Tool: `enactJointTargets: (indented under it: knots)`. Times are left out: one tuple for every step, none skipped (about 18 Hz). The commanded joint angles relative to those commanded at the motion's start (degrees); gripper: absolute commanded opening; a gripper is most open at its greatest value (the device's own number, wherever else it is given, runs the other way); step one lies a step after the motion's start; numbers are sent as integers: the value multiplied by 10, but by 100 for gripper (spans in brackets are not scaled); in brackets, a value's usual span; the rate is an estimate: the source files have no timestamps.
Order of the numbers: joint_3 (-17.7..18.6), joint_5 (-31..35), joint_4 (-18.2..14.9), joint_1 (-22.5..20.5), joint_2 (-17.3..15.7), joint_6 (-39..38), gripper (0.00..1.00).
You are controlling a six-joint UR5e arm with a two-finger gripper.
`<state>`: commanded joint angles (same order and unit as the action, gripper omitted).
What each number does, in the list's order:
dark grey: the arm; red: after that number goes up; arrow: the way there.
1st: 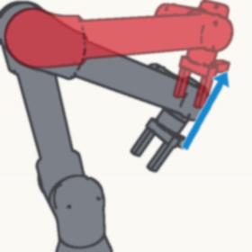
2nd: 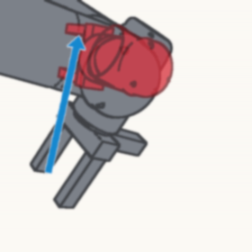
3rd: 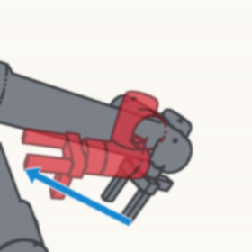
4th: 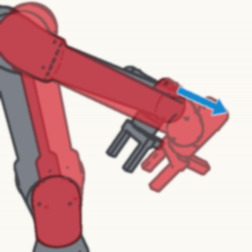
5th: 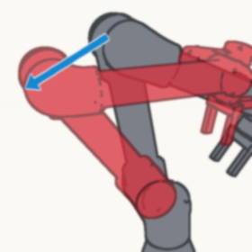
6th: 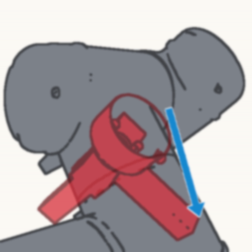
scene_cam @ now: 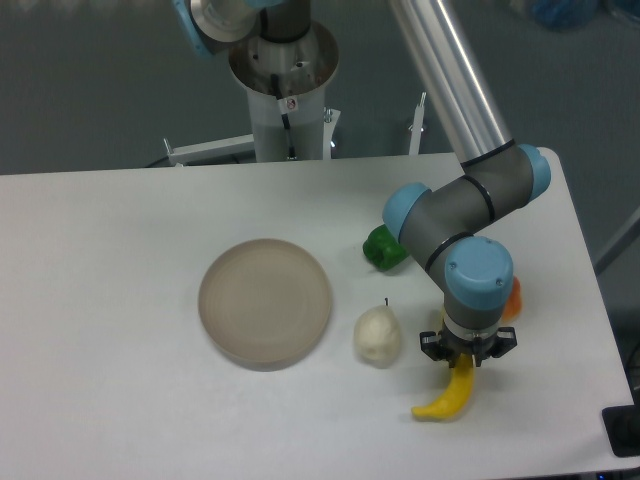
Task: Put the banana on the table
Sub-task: 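Lower the held banana toward the table beside the pear, then open the gripper to release the banana and lift away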
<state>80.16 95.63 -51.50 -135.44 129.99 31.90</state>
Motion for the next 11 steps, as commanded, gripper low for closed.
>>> enactJointTargets:
  knots:
    - [-5,0,0,-1,-2,-1,98]
    - [-11,-1,0,-3,-6,-1,100]
    - [-14,-1,-1,-4,-11,1,100]
    - [-16,-3,0,-5,-12,1,100]
    - [-20,-4,0,-5,-13,3,100]
    - [-27,-6,0,-5,-14,3,100]
    - [-36,-5,0,-5,-16,2,100]
    - [-42,-4,0,-5,-18,4,100]
    - [-45,-3,1,-5,-21,8,100]
    - [-47,-1,2,-5,-25,9,100]
    - [-56,-3,1,-5,-27,11,100]
